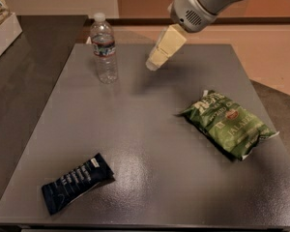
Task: Move water bottle near rxbar blueberry
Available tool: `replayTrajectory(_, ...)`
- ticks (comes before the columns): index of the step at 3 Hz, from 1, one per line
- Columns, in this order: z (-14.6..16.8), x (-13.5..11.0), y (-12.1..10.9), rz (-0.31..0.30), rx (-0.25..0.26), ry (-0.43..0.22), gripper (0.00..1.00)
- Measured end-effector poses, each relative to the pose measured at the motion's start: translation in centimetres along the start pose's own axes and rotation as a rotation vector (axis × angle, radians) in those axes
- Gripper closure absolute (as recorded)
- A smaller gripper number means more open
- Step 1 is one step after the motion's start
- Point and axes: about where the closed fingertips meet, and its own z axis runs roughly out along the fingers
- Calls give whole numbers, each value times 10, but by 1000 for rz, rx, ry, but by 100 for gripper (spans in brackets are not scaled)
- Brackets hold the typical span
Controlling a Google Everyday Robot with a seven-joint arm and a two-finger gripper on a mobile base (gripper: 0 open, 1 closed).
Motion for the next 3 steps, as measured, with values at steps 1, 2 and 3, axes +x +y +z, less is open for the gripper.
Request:
replayTrajectory(1, 33, -29, -5, -7, -39, -57, 0)
replayTrajectory(2, 60, -49, -13, 16, -70, -88, 0)
replayTrajectory(3, 84, -61, -19, 57, -96, -110, 0)
